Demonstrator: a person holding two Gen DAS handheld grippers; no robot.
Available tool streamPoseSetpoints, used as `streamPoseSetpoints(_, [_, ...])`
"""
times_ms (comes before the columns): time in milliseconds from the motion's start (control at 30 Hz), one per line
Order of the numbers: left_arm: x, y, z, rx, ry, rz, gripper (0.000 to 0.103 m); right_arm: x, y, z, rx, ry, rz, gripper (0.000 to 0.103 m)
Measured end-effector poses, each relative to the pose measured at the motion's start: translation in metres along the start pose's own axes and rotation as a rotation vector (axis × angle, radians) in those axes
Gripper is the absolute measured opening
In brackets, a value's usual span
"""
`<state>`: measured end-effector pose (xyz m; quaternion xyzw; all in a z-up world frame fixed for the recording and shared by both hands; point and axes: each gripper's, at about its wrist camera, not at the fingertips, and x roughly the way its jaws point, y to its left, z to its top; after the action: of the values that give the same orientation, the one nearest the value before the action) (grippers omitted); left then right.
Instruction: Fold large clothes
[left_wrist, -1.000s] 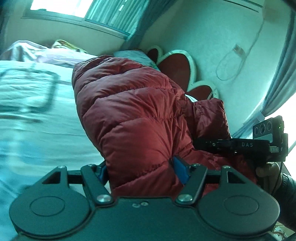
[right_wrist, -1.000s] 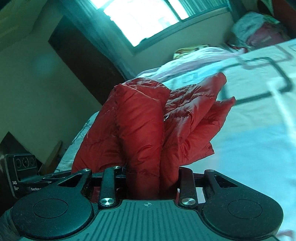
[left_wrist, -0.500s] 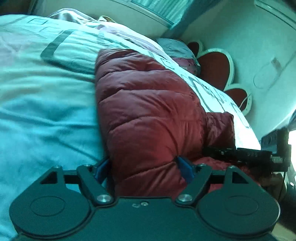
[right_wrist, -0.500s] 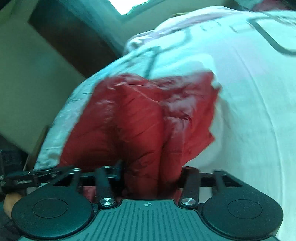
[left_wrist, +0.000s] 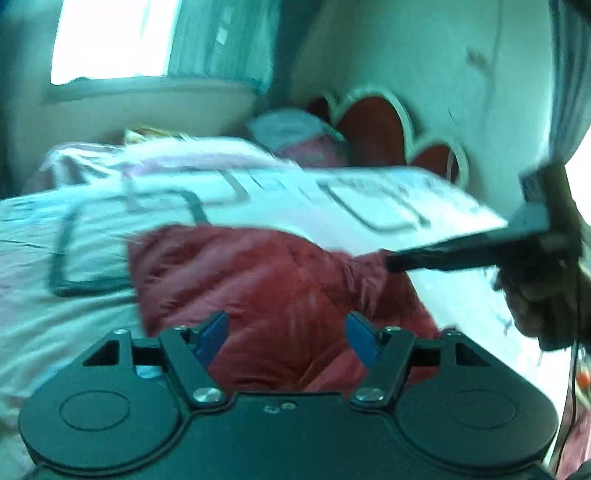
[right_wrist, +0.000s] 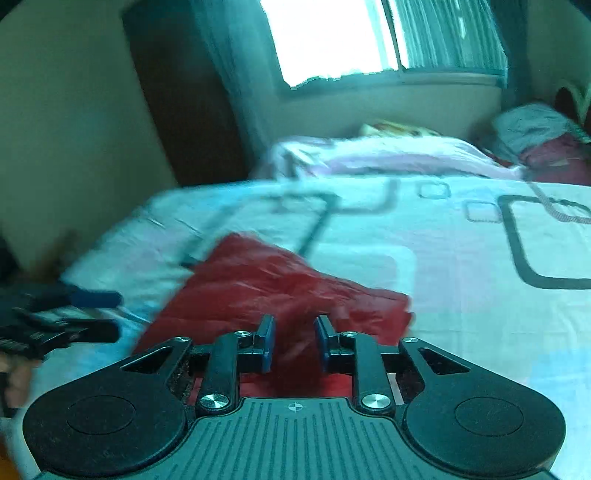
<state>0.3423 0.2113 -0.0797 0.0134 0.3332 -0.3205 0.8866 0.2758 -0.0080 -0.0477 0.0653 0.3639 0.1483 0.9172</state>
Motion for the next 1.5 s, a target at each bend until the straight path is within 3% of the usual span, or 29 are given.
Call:
streamPoseSetpoints(33, [0.016,0.000,-0.003,0.016,0.047,0.014,0.065,0.013,-0.006,-0.004,0.032,0.042,-0.043,0.023])
streamPoseSetpoints(100, [0.033,-0.001,-0.018,0.084,0.106,0.059,0.062,0.035,-0.027,-0.017,0.114,0.114,-0.040,0.014])
streamPoseSetpoints(233, [0.033,0.011,-0.029,0.057,0.099,0.030,0.062,0.050,-0.033,-0.036,0.158,0.139,-0.032,0.011])
streamPoseSetpoints(300, [0.024,0.012,-0.027,0.062,0.089,0.028,0.060,0.038,-0.032,-0.035,0.169,0.111,-0.034,0.012])
streamPoseSetpoints(367, [0.000,0.009,-0.027,0.079,0.063,0.018,0.060,0.005,-0.029,-0.030,0.145,0.028,-0.026,0.012])
streamPoseSetpoints(567, [-0.052,-0.027,-0.031,0.046,-0.013,-0.029,0.060,-0.072,0.006,-0.054,0.058,-0.022,0.126,0.012])
streamPoseSetpoints(667, [-0.044,-0.042,-0.045,0.085,0.038,0.004,0.060,-0.077,0.024,-0.073,0.033,0.007,0.183,0.012])
streamPoseSetpoints(767, [-0.028,-0.045,-0.069,0.115,0.120,0.075,0.062,-0.064,0.033,-0.096,0.012,0.076,0.156,0.012])
streamPoseSetpoints(1100, [-0.023,-0.040,-0.092,0.059,0.111,0.187,0.063,-0.016,0.042,-0.119,-0.026,0.130,0.091,0.012])
streamPoseSetpoints(1233, [-0.044,-0.055,-0.087,0.018,0.074,0.240,0.060,-0.052,0.044,-0.111,-0.034,0.061,0.082,0.012])
streamPoseSetpoints(1267, [-0.052,-0.062,-0.087,0.011,0.058,0.258,0.062,-0.061,0.044,-0.111,-0.036,0.043,0.074,0.012])
streamPoseSetpoints(1333, [-0.064,-0.073,-0.087,-0.020,0.043,0.294,0.077,-0.078,0.043,-0.111,-0.038,0.019,0.045,0.012])
streamPoseSetpoints(1500, [-0.089,-0.108,-0.092,-0.046,-0.013,0.325,0.077,-0.121,0.042,-0.119,-0.042,-0.046,0.030,0.013])
